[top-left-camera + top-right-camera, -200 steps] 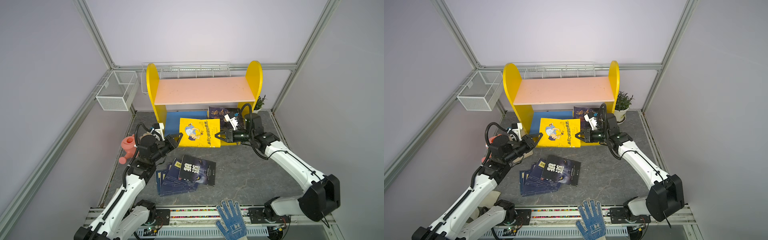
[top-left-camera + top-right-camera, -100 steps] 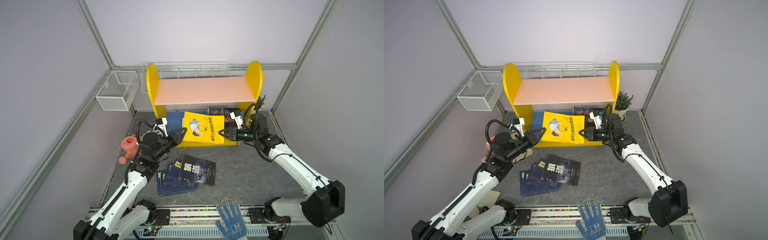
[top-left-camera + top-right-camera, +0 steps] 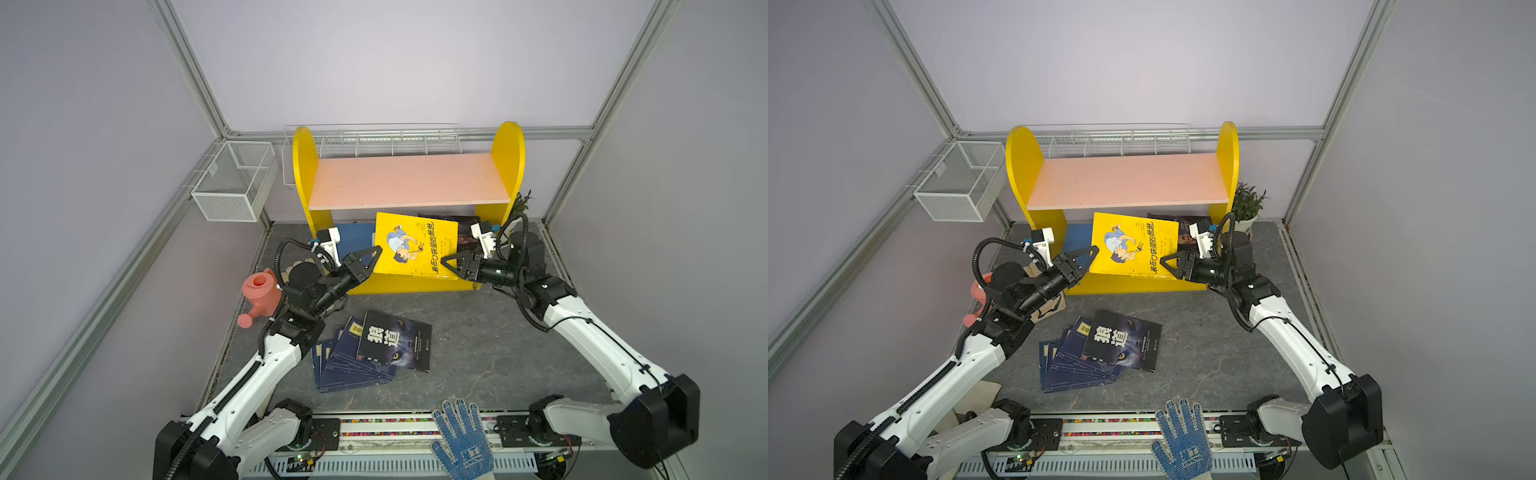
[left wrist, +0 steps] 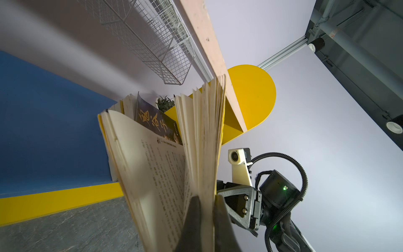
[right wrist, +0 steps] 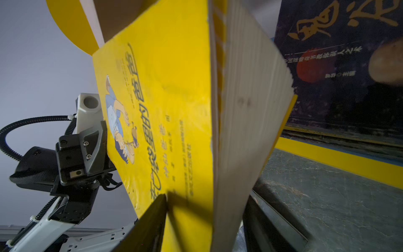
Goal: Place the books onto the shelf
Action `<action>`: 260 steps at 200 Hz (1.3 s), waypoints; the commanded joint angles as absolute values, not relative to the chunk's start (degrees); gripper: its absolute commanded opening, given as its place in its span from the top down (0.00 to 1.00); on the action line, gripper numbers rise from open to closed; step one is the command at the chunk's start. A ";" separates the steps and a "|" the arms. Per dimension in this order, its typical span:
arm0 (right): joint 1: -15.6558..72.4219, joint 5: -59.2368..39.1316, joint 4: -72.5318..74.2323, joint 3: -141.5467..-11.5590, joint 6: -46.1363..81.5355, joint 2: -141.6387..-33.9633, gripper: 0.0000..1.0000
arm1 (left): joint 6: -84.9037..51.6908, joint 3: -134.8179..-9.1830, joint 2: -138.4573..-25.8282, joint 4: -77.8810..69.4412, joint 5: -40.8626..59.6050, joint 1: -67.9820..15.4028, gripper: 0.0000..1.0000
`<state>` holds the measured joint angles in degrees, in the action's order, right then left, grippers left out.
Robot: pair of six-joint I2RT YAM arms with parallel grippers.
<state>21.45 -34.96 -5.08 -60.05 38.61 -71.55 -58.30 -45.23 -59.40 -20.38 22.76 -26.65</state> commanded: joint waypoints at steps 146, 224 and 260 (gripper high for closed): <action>25.19 -30.34 25.46 -48.86 60.12 -71.39 0.52 | -62.72 -41.98 -60.44 -32.29 16.06 -29.67 1.00; 26.02 -25.74 23.48 -49.54 56.61 -68.81 0.89 | -58.96 -42.97 -59.03 -20.47 14.27 -30.76 0.81; 24.93 -25.66 24.11 -48.79 56.54 -67.18 0.94 | -59.47 -41.68 -57.03 -14.79 10.41 -30.74 0.28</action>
<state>25.23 -26.98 22.65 -48.60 58.06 -69.21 -59.18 -41.82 -59.42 -17.30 11.57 -30.22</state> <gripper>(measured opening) 0.154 0.640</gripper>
